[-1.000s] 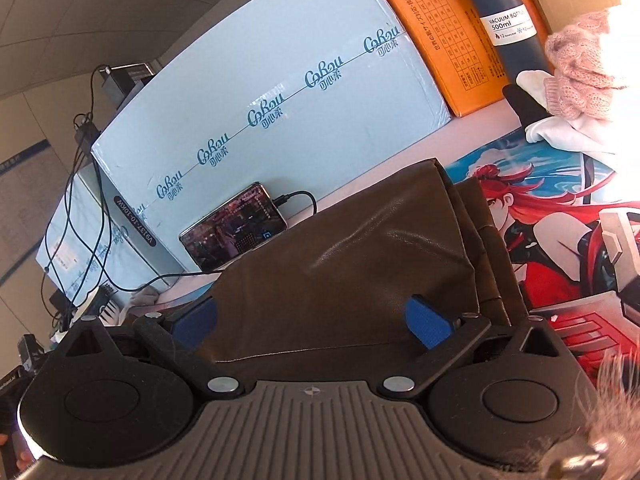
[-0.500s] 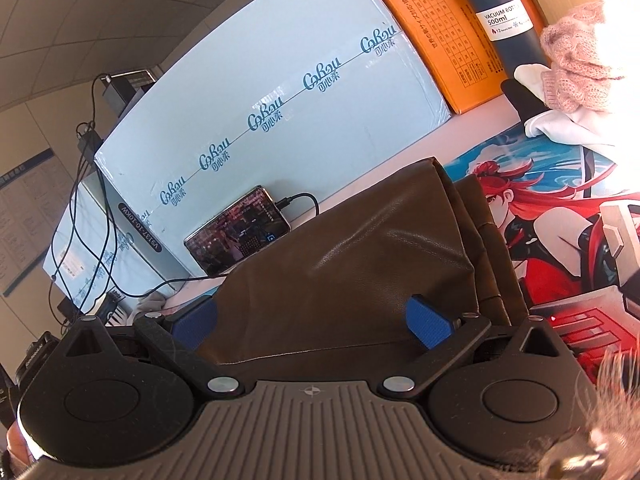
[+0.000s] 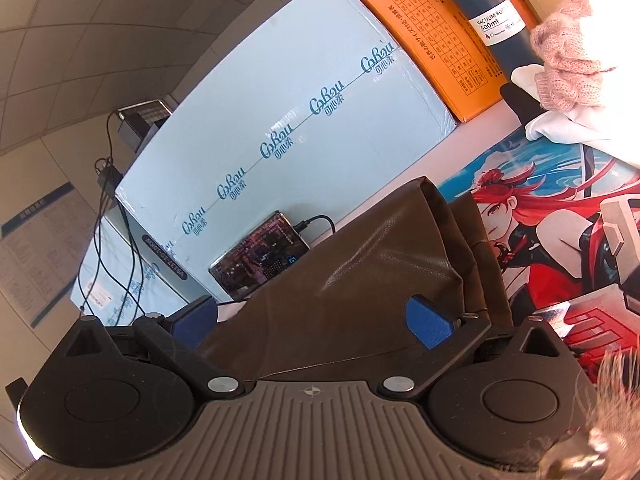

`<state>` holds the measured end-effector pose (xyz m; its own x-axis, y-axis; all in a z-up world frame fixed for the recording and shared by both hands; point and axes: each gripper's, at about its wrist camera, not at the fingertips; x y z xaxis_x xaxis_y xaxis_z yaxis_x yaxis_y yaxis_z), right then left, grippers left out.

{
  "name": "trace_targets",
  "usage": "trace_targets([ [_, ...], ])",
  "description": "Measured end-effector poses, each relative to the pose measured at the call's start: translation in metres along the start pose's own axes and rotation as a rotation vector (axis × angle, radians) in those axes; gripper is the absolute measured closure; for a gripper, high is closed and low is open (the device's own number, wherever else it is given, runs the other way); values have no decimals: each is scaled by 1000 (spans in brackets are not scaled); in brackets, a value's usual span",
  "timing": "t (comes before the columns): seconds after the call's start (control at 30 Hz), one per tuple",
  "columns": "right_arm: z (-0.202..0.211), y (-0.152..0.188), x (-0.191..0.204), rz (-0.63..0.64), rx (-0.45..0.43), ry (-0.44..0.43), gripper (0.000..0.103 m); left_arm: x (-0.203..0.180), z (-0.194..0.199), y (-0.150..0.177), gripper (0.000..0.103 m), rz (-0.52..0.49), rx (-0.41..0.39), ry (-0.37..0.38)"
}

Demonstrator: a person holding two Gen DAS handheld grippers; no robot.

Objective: Fold clothes

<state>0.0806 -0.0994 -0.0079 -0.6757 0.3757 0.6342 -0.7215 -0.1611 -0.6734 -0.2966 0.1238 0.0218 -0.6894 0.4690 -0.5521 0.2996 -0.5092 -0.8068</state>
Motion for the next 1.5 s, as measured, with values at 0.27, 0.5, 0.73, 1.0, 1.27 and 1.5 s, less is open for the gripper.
trace_targets([
  [0.27, -4, -6, -19, -144, 53, -47, 1, -110, -1, 6, 99, -335, -78, 200],
  [0.5, -4, -4, -15, -121, 65, -93, 1, -191, -15, 51, 98, -564, -64, 338],
  [0.73, 1, -10, -37, -291, 65, -270, 1, -212, -31, 100, 98, -678, 38, 383],
  [1.0, 0, -15, -54, -416, 93, -324, 1, -211, -13, 138, 97, -844, 187, 495],
  [1.27, 4, -16, -52, -374, 74, -243, 1, -207, -17, 163, 61, -901, 398, 598],
  [1.5, 2, -12, -39, -243, 75, -30, 36, -185, -2, 137, 9, -841, 445, 665],
])
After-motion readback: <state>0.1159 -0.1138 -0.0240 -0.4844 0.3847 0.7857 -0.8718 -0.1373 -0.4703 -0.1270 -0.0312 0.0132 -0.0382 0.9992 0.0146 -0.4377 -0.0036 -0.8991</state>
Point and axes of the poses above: each gripper's, at about its wrist camera, not at the fingertips, and z roughly against the way its jaws point, x to its left, y to its underside, and after that the axes turned 10 degrees about y, right-handed
